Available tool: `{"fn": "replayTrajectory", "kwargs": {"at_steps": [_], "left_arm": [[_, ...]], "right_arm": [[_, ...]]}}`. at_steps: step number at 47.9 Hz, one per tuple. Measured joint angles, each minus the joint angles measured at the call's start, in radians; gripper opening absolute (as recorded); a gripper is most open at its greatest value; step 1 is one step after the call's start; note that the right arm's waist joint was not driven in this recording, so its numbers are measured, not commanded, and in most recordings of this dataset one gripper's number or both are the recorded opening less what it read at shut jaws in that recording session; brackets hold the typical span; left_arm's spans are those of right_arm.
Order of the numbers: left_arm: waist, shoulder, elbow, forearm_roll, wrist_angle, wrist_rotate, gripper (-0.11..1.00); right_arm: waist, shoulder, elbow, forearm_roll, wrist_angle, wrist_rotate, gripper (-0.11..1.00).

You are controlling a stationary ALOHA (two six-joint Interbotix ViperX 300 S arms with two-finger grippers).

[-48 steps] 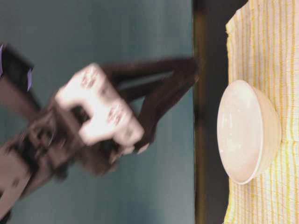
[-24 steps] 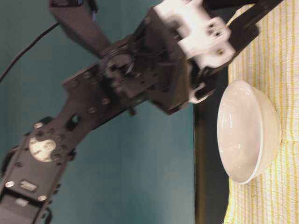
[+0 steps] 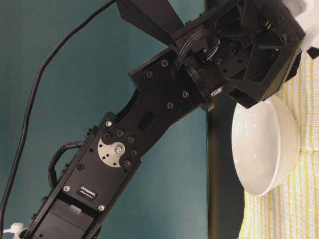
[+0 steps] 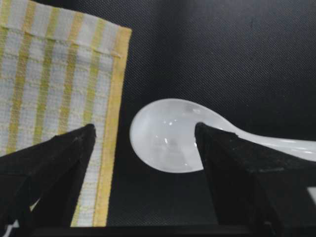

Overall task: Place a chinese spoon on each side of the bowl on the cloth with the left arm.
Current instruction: 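Close the left gripper on the right spoon's bowl end, then lift the spoon and carry it to the right of the bowl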

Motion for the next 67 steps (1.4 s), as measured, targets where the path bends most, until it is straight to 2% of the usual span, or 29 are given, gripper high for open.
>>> {"fn": "replayTrajectory", "kwargs": {"at_steps": [5, 11, 21, 25, 45, 59, 63, 67], "left_arm": [[0.000, 0.000, 0.000, 0.000, -0.002, 0.000, 0.75], [0.000, 0.000, 0.000, 0.000, -0.011, -0.002, 0.63], [0.002, 0.000, 0.000, 0.000, -0.015, -0.003, 0.18], [0.002, 0.000, 0.000, 0.000, -0.017, -0.008, 0.05], [0.023, -0.005, -0.015, 0.000, -0.011, 0.000, 0.04], [0.066, -0.074, -0.083, 0.000, 0.126, 0.006, 0.04], [0.069, -0.094, -0.106, 0.000, 0.179, 0.031, 0.04], [0.078, -0.109, -0.126, 0.000, 0.252, 0.104, 0.04]], "right_arm": [[0.000, -0.002, 0.005, 0.000, 0.002, 0.002, 0.00], [0.000, -0.003, 0.008, 0.000, 0.002, 0.002, 0.00], [0.000, -0.009, 0.012, 0.000, 0.002, 0.002, 0.00], [0.000, -0.012, 0.012, 0.000, 0.002, 0.002, 0.00], [0.000, -0.018, 0.018, 0.000, 0.002, 0.002, 0.00], [0.000, -0.018, 0.018, 0.000, 0.002, 0.002, 0.00], [0.000, -0.018, 0.018, -0.002, 0.002, 0.002, 0.00], [0.000, -0.018, 0.020, 0.000, 0.002, 0.002, 0.00]]}}
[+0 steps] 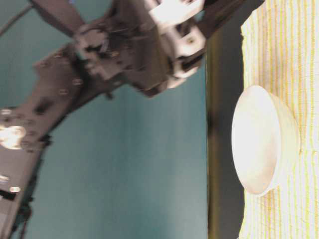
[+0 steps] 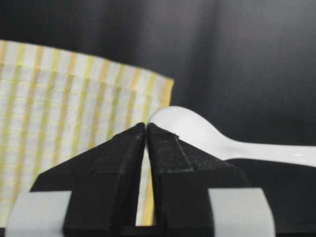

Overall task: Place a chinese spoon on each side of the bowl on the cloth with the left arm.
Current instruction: 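Lift the spoon and carry it to the right of the bowl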

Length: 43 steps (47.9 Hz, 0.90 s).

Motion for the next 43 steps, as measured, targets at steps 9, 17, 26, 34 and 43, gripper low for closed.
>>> {"fn": "replayTrajectory", "kwargs": {"at_steps": [9, 17, 26, 34, 43], "left_arm": [[0.078, -0.011, -0.054, 0.000, 0.123, 0.149, 0.04], [0.163, -0.012, -0.115, 0.000, 0.190, 0.201, 0.04], [0.233, -0.012, -0.124, 0.000, 0.202, 0.224, 0.04], [0.261, -0.011, -0.124, 0.000, 0.201, 0.225, 0.04], [0.256, 0.008, -0.107, 0.000, 0.173, 0.225, 0.04]], "right_arm": [[0.000, 0.000, 0.000, 0.000, 0.000, 0.000, 0.00], [0.000, -0.002, -0.002, 0.000, -0.002, 0.000, 0.00], [0.000, -0.005, 0.000, 0.000, -0.003, 0.000, 0.00], [0.000, -0.006, 0.000, 0.000, -0.002, 0.000, 0.00], [0.000, -0.006, 0.000, 0.000, -0.002, 0.002, 0.00]]}}
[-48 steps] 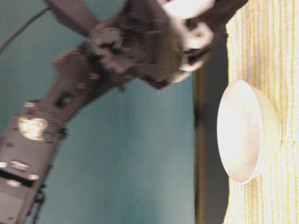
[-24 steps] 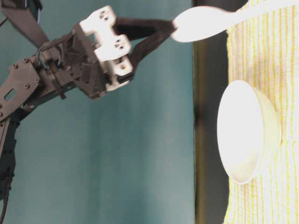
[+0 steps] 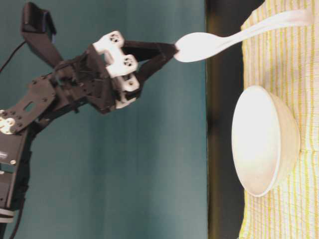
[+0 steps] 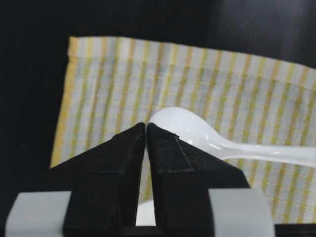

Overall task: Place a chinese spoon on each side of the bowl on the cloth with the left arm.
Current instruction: 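Lift the spoon and carry it to the right of the bowl, then lower the spoon onto the cloth, open the gripper, withdraw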

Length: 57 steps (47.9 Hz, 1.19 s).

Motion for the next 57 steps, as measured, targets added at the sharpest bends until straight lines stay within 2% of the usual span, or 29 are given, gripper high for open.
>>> {"fn": "replayTrajectory", "kwargs": {"at_steps": [7, 20, 32, 35, 42, 47, 50, 57], "left_arm": [[0.000, 0.006, 0.044, 0.000, -0.044, -0.002, 0.04], [-0.006, 0.008, 0.129, 0.000, -0.199, 0.002, 0.04], [-0.008, 0.008, 0.163, 0.000, -0.236, 0.000, 0.07], [-0.008, 0.009, 0.166, 0.000, -0.241, 0.002, 0.15], [-0.006, 0.023, 0.172, 0.000, -0.247, 0.000, 0.52], [-0.005, 0.023, 0.172, 0.002, -0.249, 0.002, 0.74], [-0.003, 0.023, 0.172, 0.000, -0.249, 0.002, 0.79], [-0.003, -0.002, 0.172, 0.002, -0.238, -0.012, 0.79]], "right_arm": [[0.000, 0.000, 0.000, 0.000, 0.000, 0.000, 0.00], [0.000, 0.000, 0.000, 0.000, 0.000, 0.000, 0.00], [0.000, -0.002, 0.006, 0.000, 0.002, 0.000, 0.00], [0.000, 0.000, 0.008, 0.000, 0.002, 0.000, 0.00], [0.002, -0.002, 0.012, 0.003, 0.002, 0.000, 0.00], [0.000, 0.000, 0.012, 0.005, 0.000, 0.000, 0.00], [0.000, 0.000, 0.014, 0.005, 0.002, 0.002, 0.00], [0.000, 0.000, 0.012, 0.006, 0.002, 0.029, 0.00]]}}
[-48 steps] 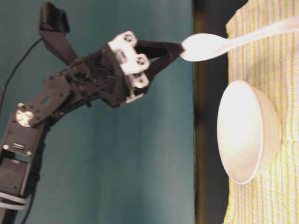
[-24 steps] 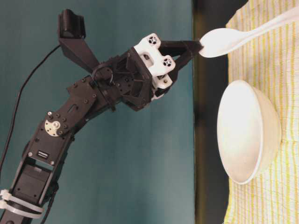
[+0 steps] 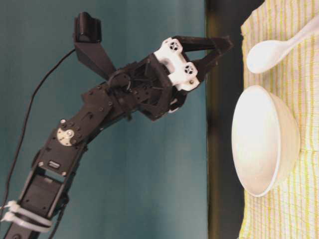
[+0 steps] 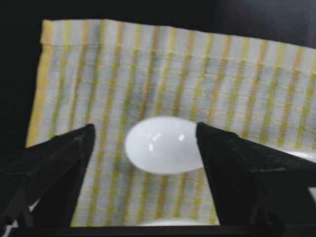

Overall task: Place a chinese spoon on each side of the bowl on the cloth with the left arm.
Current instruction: 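Lower the spoon onto the cloth, open the gripper, withdraw, then move the left gripper down and grasp the left white spoon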

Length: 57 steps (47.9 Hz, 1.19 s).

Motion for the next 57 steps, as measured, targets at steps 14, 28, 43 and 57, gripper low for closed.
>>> {"fn": "replayTrajectory", "kwargs": {"at_steps": [14, 28, 43, 57], "left_arm": [[-0.075, -0.314, 0.195, -0.002, 0.051, -0.035, 0.79], [-0.247, -0.552, 0.586, -0.002, 0.054, -0.310, 0.79], [-0.439, -0.578, 0.844, 0.000, -0.055, -0.497, 0.79], [-0.446, -0.494, 0.859, 0.000, -0.115, -0.511, 0.79]], "right_arm": [[0.000, 0.000, 0.005, 0.000, -0.002, 0.014, 0.00], [0.000, 0.000, 0.008, 0.000, -0.002, 0.015, 0.00], [0.000, 0.000, 0.011, 0.000, -0.002, 0.017, 0.00], [0.000, 0.000, 0.011, -0.002, -0.003, 0.017, 0.00]]}}
